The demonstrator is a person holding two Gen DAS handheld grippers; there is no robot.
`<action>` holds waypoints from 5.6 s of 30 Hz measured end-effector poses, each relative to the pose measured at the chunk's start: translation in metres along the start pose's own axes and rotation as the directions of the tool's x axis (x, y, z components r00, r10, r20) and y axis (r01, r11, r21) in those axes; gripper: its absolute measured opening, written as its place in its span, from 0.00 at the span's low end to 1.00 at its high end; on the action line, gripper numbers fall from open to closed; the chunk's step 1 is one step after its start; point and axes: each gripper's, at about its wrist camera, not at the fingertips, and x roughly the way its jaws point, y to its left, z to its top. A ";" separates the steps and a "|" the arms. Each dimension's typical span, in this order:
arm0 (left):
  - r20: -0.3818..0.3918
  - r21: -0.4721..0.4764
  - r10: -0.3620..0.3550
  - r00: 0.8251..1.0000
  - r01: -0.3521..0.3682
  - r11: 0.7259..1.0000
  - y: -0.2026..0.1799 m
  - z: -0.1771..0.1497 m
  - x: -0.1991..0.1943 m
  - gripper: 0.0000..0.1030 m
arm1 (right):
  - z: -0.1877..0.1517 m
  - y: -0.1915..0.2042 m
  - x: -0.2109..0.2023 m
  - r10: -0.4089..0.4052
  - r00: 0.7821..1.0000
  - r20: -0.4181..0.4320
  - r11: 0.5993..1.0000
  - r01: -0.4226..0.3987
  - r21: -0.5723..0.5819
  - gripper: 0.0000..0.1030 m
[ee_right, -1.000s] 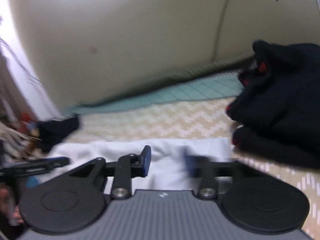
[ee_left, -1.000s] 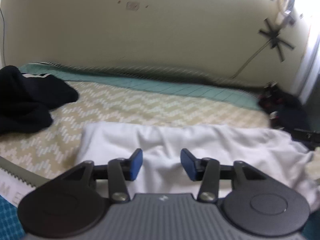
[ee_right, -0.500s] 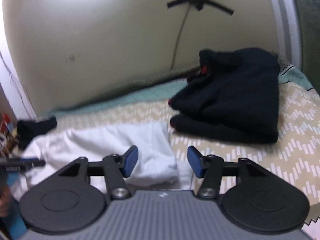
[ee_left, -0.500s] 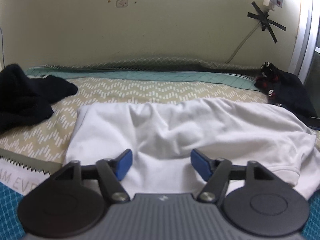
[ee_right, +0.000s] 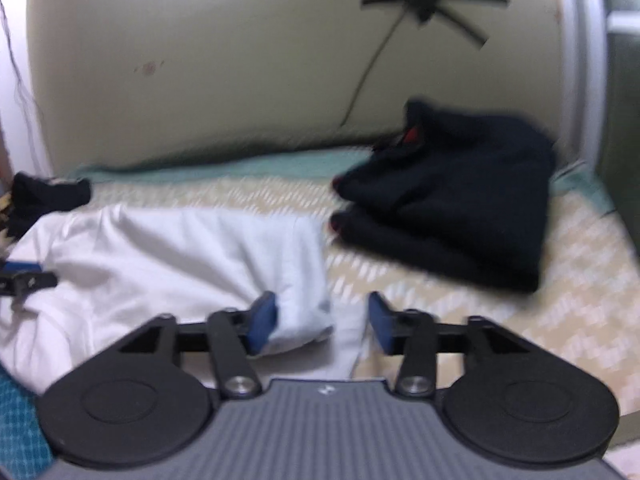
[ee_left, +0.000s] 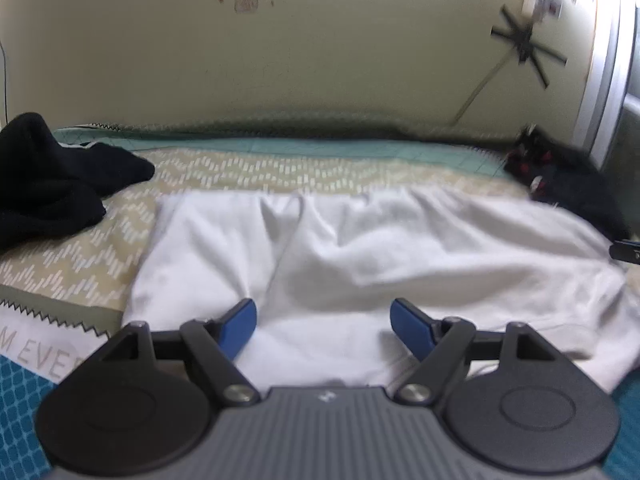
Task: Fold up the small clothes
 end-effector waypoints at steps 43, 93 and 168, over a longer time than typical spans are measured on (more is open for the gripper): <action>0.015 0.069 0.156 0.988 -0.156 0.985 0.004 0.009 0.027 0.92 | 0.002 -0.035 -0.046 0.206 0.965 0.161 0.918 -0.248 0.311 0.50; 0.071 -0.032 0.036 0.997 -0.034 0.999 0.021 0.009 0.013 0.97 | -0.032 -0.051 -0.004 0.274 0.960 -0.050 0.834 -0.211 0.510 0.66; 0.045 -0.030 0.041 0.998 -0.040 0.999 0.021 0.009 0.018 0.66 | -0.005 0.000 0.028 0.421 0.907 0.013 0.769 -0.365 0.525 0.14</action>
